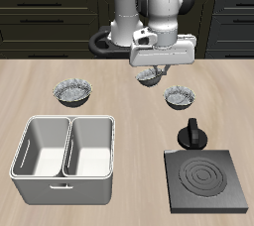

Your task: Turn off the flat stove and place the smallest bowl on it

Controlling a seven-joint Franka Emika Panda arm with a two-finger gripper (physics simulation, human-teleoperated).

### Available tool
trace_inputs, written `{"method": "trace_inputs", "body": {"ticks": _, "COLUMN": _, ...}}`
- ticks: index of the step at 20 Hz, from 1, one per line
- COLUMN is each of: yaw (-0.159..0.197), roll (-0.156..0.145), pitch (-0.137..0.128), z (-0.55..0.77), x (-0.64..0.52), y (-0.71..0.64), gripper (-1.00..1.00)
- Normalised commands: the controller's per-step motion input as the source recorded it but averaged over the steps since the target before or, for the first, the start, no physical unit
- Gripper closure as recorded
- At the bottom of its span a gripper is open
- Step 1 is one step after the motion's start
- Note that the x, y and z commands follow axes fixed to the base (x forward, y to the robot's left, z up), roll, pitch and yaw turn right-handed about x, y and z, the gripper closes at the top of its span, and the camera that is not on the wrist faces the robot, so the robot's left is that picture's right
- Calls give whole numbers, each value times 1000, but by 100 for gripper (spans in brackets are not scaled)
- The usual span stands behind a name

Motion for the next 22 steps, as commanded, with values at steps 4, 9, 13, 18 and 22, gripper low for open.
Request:
{"method": "trace_inputs", "body": {"ticks": 4, "yaw": -14, "roll": -58, "pitch": 31, "z": 114, "x": 527, "y": -23, "gripper": 100}}
{"method": "trace_inputs", "body": {"ticks": 9, "yaw": -19, "roll": -49, "pitch": 40, "z": 100, "x": 495, "y": 5, "gripper": 100}}
{"method": "trace_inputs", "body": {"ticks": 13, "yaw": 11, "roll": -6, "pitch": 14, "z": 71, "x": 410, "y": 122, "gripper": 100}}
{"method": "trace_inputs", "body": {"ticks": 18, "yaw": 0, "roll": 6, "pitch": 22, "z": 90, "x": 301, "y": 219, "gripper": 100}}
{"method": "trace_inputs", "body": {"ticks": 22, "yaw": 31, "roll": 8, "pitch": 27, "z": 47, "x": 370, "y": 310, "gripper": 100}}
